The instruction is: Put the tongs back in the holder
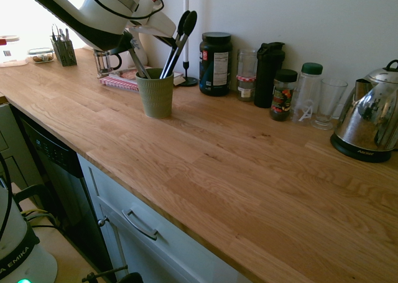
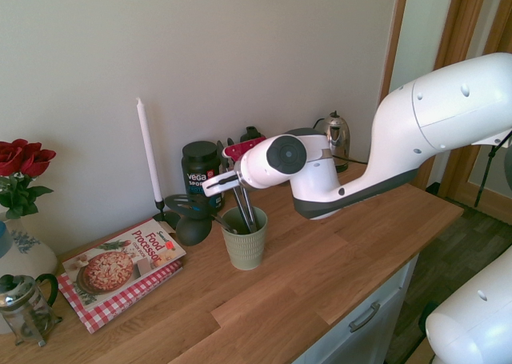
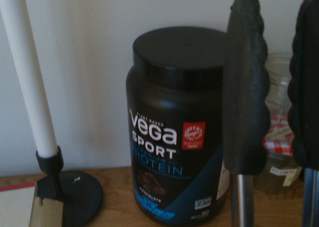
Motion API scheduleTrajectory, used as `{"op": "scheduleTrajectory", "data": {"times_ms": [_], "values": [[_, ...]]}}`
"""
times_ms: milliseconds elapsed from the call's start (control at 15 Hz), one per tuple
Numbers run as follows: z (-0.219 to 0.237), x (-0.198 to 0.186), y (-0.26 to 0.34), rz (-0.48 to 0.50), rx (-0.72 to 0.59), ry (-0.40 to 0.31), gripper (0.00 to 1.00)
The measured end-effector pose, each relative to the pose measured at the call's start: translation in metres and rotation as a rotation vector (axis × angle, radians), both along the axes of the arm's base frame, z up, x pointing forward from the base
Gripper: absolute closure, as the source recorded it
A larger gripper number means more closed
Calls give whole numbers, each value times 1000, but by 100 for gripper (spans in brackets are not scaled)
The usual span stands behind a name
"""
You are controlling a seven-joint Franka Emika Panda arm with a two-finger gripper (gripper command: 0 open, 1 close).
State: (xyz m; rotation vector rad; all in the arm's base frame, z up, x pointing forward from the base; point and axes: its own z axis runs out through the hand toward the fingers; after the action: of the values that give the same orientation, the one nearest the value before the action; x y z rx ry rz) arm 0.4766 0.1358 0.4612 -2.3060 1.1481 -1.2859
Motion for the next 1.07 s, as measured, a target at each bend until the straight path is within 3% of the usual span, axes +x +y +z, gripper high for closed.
{"op": "scheduleTrajectory", "data": {"times_ms": [667, 933, 1067], "values": [[-6, -17, 6, 6, -3, 20, 0], [24, -19, 6, 8, 75, 69, 0], [52, -28, 1, -4, 102, 136, 0]]}}
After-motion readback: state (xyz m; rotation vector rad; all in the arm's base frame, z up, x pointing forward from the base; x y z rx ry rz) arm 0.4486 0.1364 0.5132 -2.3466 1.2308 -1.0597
